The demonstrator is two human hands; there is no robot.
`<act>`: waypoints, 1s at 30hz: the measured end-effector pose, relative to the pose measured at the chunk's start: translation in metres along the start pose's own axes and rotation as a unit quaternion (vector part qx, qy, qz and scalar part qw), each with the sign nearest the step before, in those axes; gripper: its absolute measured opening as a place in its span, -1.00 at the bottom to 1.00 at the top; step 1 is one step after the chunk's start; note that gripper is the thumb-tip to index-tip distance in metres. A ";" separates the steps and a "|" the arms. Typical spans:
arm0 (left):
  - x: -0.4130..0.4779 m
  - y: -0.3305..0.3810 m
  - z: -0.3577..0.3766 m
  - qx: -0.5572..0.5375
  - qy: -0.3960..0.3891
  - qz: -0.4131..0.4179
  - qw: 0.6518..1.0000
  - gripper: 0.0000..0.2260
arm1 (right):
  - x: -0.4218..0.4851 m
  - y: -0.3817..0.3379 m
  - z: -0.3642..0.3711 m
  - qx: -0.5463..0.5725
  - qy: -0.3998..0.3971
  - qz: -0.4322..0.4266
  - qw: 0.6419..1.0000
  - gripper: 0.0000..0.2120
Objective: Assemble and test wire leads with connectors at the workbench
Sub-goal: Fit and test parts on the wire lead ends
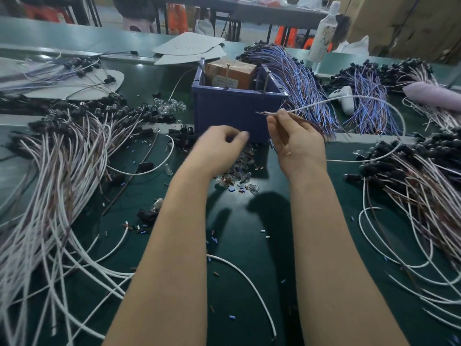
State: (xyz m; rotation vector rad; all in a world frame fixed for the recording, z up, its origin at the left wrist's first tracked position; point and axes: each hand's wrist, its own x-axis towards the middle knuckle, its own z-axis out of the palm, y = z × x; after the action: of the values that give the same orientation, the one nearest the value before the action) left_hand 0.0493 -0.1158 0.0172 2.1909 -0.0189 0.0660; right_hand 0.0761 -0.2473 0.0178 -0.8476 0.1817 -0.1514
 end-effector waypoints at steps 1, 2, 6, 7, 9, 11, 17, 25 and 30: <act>-0.003 0.008 0.004 -0.036 -0.041 0.016 0.998 -0.69 | 0.000 0.002 0.003 0.017 -0.002 0.006 1.000 -0.87; -0.004 0.015 0.009 -0.077 -0.066 0.023 0.995 -0.67 | -0.001 0.004 0.006 0.032 -0.003 0.014 0.999 -0.87; -0.001 0.030 0.026 -0.218 0.033 0.028 0.975 -0.73 | -0.005 0.019 0.021 0.014 -0.018 0.060 0.998 -0.93; 0.000 0.030 0.028 -0.224 0.071 0.029 0.972 -0.75 | -0.006 0.021 0.024 0.014 -0.021 0.072 0.997 -0.93; 0.003 0.026 0.028 -0.237 0.125 0.017 0.963 -0.77 | -0.008 0.026 0.031 0.028 -0.021 0.095 0.995 -0.94; 0.004 0.023 0.024 -0.281 0.161 0.005 0.946 -0.81 | -0.013 0.031 0.038 0.044 -0.022 0.114 0.992 -0.92; 0.007 0.009 0.003 -0.283 0.210 -0.014 0.936 -0.82 | -0.030 0.041 0.043 -0.101 -0.053 0.145 0.983 -0.80; 0.002 0.004 -0.026 -0.139 0.219 0.035 0.965 -0.84 | -0.054 -0.014 0.041 -0.558 -0.321 -0.013 0.765 -0.76; -0.003 0.010 -0.032 -0.064 0.200 0.065 0.976 -0.83 | -0.042 -0.015 0.044 -0.628 -0.165 -0.217 0.729 -0.83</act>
State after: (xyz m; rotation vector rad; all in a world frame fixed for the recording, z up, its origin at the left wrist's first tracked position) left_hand 0.0442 -0.0953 0.0434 2.0105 0.0598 0.5635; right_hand 0.0440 -0.2168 0.0620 -2.2722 -0.3243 -0.3205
